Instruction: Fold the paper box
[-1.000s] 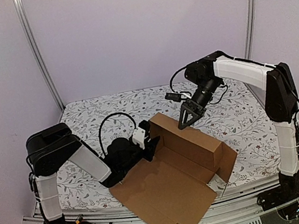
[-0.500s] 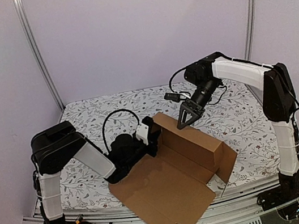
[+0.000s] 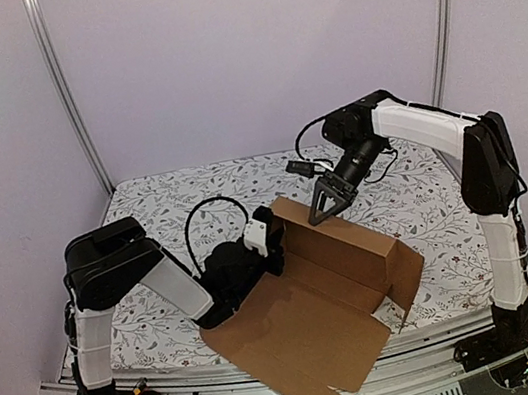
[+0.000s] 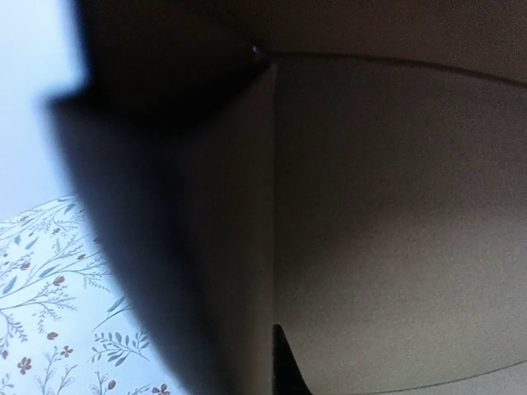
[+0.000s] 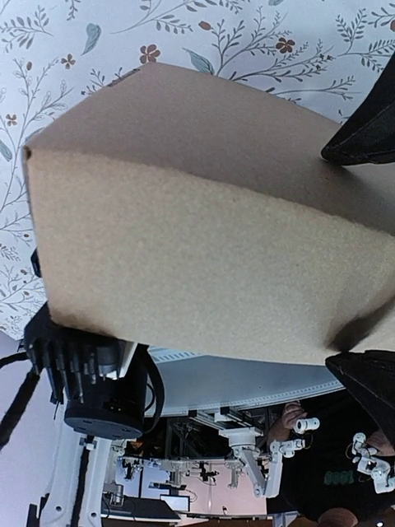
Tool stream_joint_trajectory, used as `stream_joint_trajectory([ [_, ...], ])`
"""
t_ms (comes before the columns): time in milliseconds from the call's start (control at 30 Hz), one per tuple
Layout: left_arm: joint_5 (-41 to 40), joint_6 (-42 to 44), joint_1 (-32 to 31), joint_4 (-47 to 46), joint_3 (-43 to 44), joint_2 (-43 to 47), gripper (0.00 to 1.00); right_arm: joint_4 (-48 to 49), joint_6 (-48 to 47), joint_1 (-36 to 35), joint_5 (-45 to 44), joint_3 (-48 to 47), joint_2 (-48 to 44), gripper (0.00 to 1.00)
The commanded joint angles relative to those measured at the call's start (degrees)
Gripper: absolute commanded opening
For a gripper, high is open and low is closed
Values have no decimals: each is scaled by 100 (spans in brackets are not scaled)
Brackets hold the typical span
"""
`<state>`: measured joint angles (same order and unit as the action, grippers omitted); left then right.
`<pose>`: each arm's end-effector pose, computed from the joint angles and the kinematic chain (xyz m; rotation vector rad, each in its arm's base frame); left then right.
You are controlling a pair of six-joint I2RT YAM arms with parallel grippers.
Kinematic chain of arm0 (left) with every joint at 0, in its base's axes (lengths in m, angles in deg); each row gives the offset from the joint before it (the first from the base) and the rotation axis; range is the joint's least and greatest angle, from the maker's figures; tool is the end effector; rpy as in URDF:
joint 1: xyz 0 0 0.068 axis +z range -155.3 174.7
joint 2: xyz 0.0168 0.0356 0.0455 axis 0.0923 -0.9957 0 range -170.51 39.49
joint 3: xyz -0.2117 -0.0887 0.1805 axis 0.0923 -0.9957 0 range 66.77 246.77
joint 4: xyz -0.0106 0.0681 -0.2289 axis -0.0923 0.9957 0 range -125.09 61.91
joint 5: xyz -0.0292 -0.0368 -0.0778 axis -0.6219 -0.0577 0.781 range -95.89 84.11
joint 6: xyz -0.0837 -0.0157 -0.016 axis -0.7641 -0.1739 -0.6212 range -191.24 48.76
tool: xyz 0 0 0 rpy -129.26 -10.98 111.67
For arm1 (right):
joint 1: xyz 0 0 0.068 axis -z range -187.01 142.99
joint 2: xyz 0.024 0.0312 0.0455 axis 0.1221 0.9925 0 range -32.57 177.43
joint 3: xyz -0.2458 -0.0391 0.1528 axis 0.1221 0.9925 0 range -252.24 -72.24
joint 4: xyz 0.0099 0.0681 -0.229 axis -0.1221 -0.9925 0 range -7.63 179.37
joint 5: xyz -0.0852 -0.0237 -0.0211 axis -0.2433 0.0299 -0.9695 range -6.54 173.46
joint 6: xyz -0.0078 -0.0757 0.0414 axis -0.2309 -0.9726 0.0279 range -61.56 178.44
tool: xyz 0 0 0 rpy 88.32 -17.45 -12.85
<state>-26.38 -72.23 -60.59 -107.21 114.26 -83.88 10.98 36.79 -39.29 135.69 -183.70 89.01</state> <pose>0.2689 -0.3413 0.1413 0.4981 1.5754 -0.4598 0.3058 0.2647 0.2546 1.2713 -2.4604 -1.3551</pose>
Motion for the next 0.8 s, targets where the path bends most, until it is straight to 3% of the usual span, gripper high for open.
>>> stream_joint_trajectory([
  [0,-117,125,-119,-415,-191,-153,0,-768,102,-80,-67,-625,129,78],
  [267,342,278,-98,-1159,-499,-257,2,-249,921,-79,-513,-1319,383,83],
  [767,509,347,-99,-984,-433,-187,5,155,1553,-347,-282,-2098,1401,83],
])
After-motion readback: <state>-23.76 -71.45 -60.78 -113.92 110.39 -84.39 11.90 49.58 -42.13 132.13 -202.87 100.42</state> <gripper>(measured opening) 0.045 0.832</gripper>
